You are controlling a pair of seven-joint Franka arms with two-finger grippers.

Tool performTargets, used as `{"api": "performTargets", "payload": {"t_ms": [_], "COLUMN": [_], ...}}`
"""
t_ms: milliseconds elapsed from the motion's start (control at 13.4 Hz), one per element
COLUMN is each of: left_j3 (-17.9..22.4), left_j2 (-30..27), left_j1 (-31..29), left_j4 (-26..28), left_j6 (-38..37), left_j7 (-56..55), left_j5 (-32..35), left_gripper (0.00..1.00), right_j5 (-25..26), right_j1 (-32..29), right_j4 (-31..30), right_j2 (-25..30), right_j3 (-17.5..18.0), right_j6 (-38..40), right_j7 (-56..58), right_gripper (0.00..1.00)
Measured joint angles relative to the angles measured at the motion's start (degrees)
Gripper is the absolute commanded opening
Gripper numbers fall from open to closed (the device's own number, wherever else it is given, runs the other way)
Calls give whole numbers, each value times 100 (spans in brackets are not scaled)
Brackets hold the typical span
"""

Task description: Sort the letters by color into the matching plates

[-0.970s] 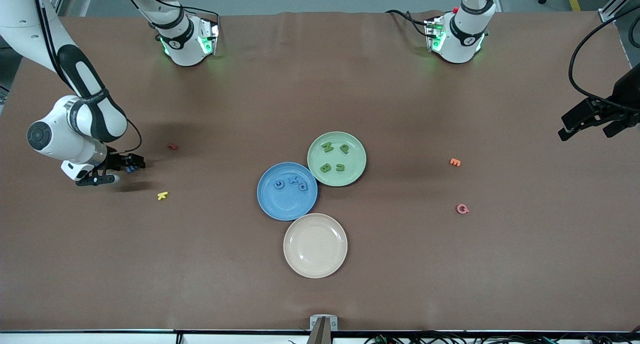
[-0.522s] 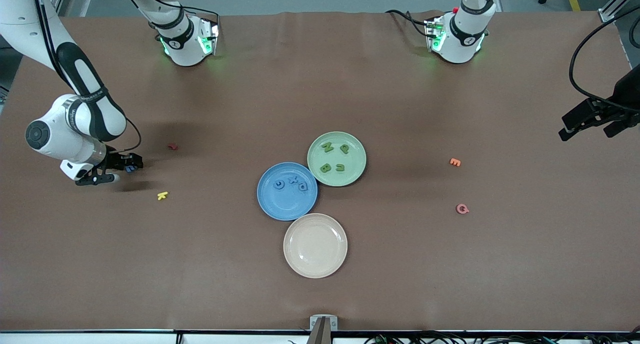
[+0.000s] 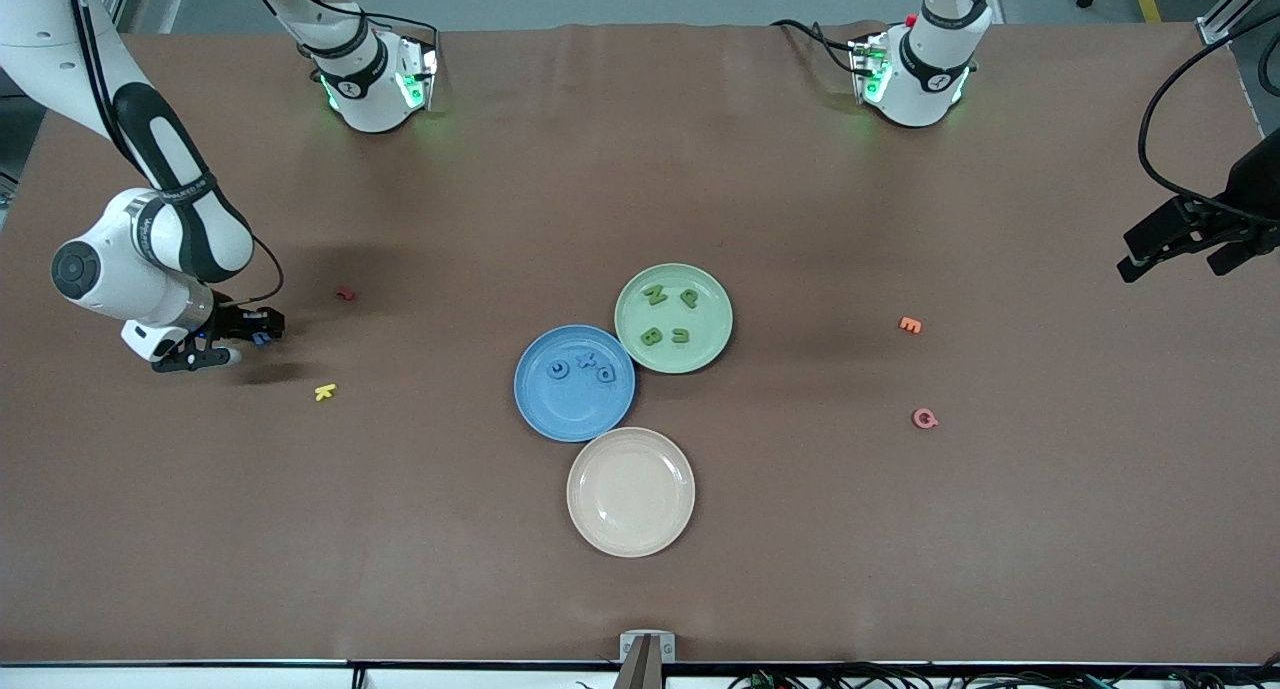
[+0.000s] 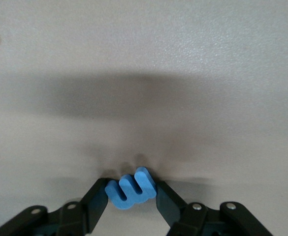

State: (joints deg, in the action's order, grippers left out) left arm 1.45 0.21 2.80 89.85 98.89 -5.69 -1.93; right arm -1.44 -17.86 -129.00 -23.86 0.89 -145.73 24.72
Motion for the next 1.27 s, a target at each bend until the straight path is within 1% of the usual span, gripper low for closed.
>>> {"api": "performTargets", "payload": {"t_ms": [75,149,448,597,746,895,970,1194,1268], "left_j3": [0,0,-5,-5,-5,-3,-3,-5,-8], "left_j2": [0,0,0,0,0,0,0,0,0], "left_j1": [6,11,28,27,25,22,21,28,31], "left_j4": [-5,-7,-23,-43,-61,-74,-77,-82,-87], "left_j6": [0,0,0,0,0,0,0,0,0], "left_j7": [0,0,0,0,-3,-4,-4,-4,-4], "left_j5": [0,0,1,1,1,1,1,1,1], "left_gripper": [100,100,100,100,100,100,100,100,100], "right_j5": [0,0,0,-60,-159,-188,-192,-201,-214], "right_j1": [0,-1,1,23,107,246,313,533,682], "right_j4": [0,0,57,272,590,775,810,872,918], "right_j2": [13,19,17,28,82,120,120,120,120], "right_j3": [-1,-2,26,103,252,505,695,1425,1574], "right_j6": [8,9,56,443,895,1049,1053,1029,1008], "right_j7": [7,9,9,-20,-298,-894,-1304,-2863,-3372], "right_gripper": [7,4,1,1,1,1,1,1,1]}}
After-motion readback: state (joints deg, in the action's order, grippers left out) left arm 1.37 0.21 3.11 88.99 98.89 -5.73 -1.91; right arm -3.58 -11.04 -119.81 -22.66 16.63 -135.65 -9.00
